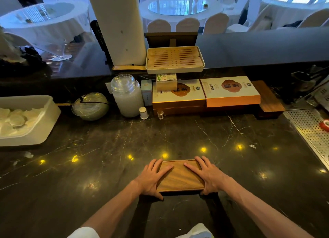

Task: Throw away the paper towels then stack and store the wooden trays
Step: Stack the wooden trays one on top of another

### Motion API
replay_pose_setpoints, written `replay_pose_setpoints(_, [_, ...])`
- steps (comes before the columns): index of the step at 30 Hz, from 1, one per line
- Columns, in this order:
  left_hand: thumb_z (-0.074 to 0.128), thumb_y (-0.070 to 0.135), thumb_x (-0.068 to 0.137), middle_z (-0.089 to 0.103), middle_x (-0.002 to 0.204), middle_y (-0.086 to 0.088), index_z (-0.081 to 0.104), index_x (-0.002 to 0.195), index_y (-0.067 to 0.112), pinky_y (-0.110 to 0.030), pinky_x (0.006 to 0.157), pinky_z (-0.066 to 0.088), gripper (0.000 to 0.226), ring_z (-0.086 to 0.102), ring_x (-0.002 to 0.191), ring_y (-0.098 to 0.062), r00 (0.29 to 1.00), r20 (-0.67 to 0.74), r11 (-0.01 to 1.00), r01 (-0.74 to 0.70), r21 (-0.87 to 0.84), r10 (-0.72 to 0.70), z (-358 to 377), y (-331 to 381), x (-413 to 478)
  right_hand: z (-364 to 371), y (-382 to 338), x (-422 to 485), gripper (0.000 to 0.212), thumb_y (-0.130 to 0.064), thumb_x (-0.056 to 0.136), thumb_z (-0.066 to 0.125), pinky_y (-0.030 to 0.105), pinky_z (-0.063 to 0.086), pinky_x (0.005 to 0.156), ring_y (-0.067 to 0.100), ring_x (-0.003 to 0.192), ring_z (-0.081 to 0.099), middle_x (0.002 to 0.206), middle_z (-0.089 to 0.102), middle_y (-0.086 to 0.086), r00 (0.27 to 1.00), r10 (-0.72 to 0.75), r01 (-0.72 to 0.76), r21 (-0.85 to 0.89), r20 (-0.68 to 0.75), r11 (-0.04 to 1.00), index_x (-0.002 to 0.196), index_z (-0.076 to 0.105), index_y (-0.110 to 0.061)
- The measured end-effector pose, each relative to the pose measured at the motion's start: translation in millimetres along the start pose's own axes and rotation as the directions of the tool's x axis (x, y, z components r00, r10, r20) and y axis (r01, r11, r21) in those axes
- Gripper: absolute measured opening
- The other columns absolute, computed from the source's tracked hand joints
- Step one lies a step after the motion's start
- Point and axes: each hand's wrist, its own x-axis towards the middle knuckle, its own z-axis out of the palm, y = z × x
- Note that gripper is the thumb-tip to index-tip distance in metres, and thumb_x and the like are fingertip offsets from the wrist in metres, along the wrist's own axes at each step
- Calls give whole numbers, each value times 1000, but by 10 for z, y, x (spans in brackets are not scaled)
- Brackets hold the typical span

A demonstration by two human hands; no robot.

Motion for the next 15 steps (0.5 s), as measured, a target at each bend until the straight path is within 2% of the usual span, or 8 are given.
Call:
replay_pose_setpoints(3, [53,90,54,-34,155,-3,-30,141,46,-56,114,-18,129,-32,142,-32,997,-54,997,50,-63,-53,84,42,-74,72,36,-68,138,-69,55,75,53,0,114,26,142,-32,155,-35,-3,999,29,-25,97,-45,995,139,-33,-49])
replay_pose_setpoints(6, [49,90,61,-38,153,4,-27,143,46,-52,116,-18,120,-36,141,-20,970,-138,929,140,-343,-198,162,106,-221,206,59,-217,129,-83,58,63,45,-5,113,14,141,-33,150,-42,-14,972,159,-72,432,-170,899,140,-31,-49])
replay_pose_setpoints(7, [51,85,67,-34,155,8,-22,145,45,-50,117,-14,114,-31,143,-16,945,-152,839,175,-515,-290,172,136,-270,272,55,-267,120,-83,64,58,44,-4,114,11,143,-28,150,-40,-19,948,243,-73,608,-204,791,140,-29,-51])
replay_pose_setpoints(8, [53,77,74,-25,159,9,-15,148,42,-49,119,-6,107,-21,147,-15,904,-129,668,198,-717,-407,160,164,-310,332,36,-311,109,-81,71,54,45,-1,116,12,146,-21,153,-34,-20,919,340,-53,790,-201,611,142,-24,-52])
replay_pose_setpoints(9, [54,66,82,-13,162,7,-8,151,38,-49,120,4,97,-8,149,-18,849,-70,425,189,-885,-524,140,190,-333,387,6,-347,100,-76,76,51,47,3,117,15,148,-11,157,-26,-18,886,437,-18,932,-153,362,144,-18,-52])
replay_pose_setpoints(11, [49,44,95,10,162,0,7,153,30,-48,118,19,73,16,148,-22,746,81,-19,91,-996,-661,133,253,-343,490,-70,-386,90,-66,82,50,45,12,119,19,148,8,163,-3,-7,840,542,99,986,-10,-136,151,-3,-43])
replay_pose_setpoints(13, [46,31,99,20,161,-2,15,152,26,-44,115,25,62,25,145,-22,695,114,-145,15,-989,-710,173,338,-325,556,-149,-390,81,-54,87,46,40,17,119,16,147,17,163,10,-4,812,583,184,941,17,-284,153,5,-33])
replay_pose_setpoints(15, [44,22,100,26,158,-2,19,152,25,-41,110,34,58,36,139,-24,713,124,-213,-37,-976,-690,244,459,-296,602,-244,-370,73,-50,90,41,40,19,119,15,146,20,162,14,-4,810,587,183,950,0,-254,153,9,-32])
